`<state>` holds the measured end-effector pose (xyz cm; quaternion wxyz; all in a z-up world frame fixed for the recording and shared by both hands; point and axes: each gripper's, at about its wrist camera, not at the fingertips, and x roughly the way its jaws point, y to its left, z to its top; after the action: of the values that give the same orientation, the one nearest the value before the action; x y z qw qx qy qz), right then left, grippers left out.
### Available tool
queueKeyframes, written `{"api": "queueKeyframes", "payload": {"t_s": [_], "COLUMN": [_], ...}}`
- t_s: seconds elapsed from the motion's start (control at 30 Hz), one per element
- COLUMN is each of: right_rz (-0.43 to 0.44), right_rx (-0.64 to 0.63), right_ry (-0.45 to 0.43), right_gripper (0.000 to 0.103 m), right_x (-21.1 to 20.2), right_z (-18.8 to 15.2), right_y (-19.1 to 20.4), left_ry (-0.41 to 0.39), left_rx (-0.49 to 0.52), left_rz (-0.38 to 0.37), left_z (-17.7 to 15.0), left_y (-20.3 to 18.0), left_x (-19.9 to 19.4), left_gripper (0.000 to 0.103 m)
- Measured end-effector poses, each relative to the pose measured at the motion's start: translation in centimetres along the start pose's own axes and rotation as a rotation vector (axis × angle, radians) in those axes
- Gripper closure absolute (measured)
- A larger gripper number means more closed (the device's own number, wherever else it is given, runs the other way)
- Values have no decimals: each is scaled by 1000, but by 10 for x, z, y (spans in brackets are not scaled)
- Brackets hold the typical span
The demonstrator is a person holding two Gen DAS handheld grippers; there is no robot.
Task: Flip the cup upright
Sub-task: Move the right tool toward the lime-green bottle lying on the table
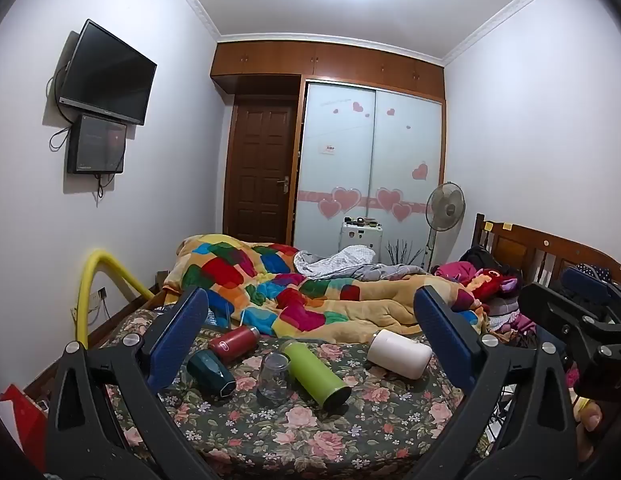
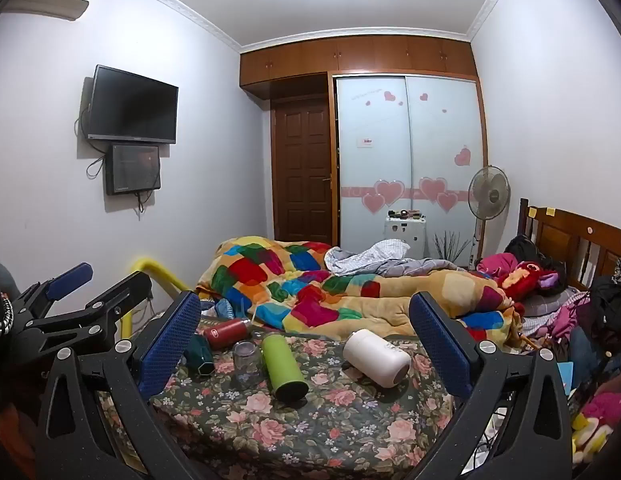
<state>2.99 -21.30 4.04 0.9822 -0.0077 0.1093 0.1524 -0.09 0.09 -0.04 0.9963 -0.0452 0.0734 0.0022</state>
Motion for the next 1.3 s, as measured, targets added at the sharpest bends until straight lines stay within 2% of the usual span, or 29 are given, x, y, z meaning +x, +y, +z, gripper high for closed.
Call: {"api": "queueKeyframes", "payload": {"t_s": [0.7, 0.8, 0.87, 0.93, 1.1, 1.3], "right_rz": [-1, -4, -5, -9, -11, -27], "right_rx": [-1, 4, 4, 4, 11, 4], "right_ry": [2, 10, 16, 24, 124, 261], "right_gripper": [0, 0, 0, 0, 0, 0], "right_x": [-1, 4, 8, 15, 27, 65], "right_z": [1, -15, -6, -13, -14, -32], "right_y": [2, -7, -3, -5, -8, -11], "left_ry": [8, 10, 16, 48, 118, 231], "left_rx": [4, 4, 4, 7, 4, -28], "left_rz": [2, 3, 4, 8, 22, 60], "left_z": [-11, -20, -26, -20, -25, -45], "left_y": [2, 2, 1, 1, 9, 28], "left_x": [4, 8, 15, 22, 36, 72], "left_gripper": [0, 0, 0, 0, 0, 0]}}
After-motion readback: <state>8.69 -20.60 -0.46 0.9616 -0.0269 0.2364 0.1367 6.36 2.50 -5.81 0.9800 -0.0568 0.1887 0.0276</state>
